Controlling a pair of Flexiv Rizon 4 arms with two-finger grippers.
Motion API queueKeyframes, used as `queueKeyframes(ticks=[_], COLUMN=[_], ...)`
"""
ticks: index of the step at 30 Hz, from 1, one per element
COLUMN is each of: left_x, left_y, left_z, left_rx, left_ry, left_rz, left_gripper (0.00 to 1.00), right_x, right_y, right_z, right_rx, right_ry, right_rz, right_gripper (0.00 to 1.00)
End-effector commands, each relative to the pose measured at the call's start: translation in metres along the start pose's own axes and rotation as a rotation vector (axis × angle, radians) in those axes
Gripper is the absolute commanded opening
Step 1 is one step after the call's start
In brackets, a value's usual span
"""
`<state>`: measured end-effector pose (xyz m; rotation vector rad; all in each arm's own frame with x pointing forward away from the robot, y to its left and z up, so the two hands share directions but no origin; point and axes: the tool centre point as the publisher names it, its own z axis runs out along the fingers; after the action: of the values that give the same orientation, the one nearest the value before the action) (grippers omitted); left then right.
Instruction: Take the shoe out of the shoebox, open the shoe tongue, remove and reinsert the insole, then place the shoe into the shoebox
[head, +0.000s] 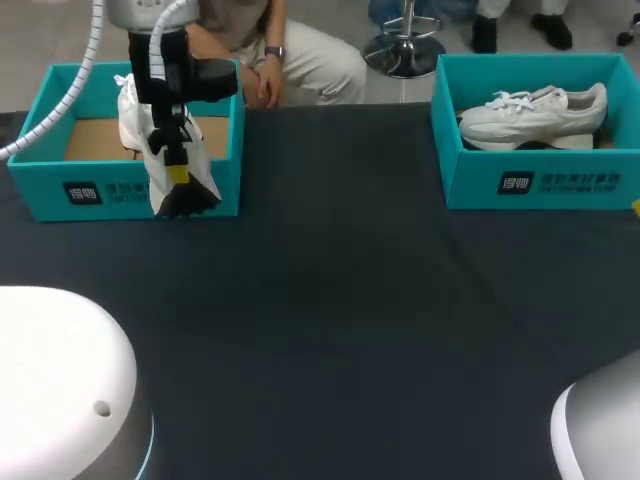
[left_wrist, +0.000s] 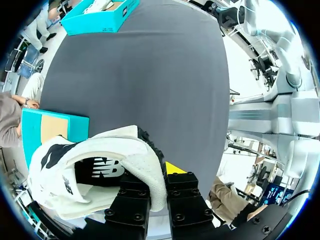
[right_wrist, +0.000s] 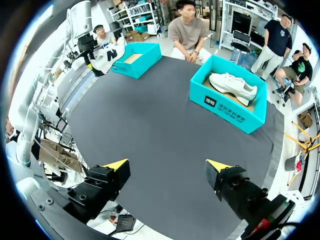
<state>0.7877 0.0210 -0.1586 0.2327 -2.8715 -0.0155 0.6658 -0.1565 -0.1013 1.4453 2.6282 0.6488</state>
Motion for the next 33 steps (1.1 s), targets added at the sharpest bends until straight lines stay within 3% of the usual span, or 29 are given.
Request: queueKeyframes(ticks=[1,20,33], left_x=[0.003,0.003,-0.059], left_y=[0.009,0.009,0.076], left_z=[0.001,0.001,-0.033], left_rx=[0.107,0.107,0.105], left_ry=[-0.009,-0.009,-0.005], left_rz=[0.002,0.002,-0.043], left_gripper=[0.0,0.0,0.0], right_x=[-0.001,-0.001,-0.001], right_y=[0.003,0.003,0.003], right_z=[-0.001,-0.001,-0.001], right_rx=[0.008,0.008,0.008], right_ry=[0.003,0.003,0.003], right_rz=[0.001,0.001,0.001], right_gripper=[1.0,1.0,1.0])
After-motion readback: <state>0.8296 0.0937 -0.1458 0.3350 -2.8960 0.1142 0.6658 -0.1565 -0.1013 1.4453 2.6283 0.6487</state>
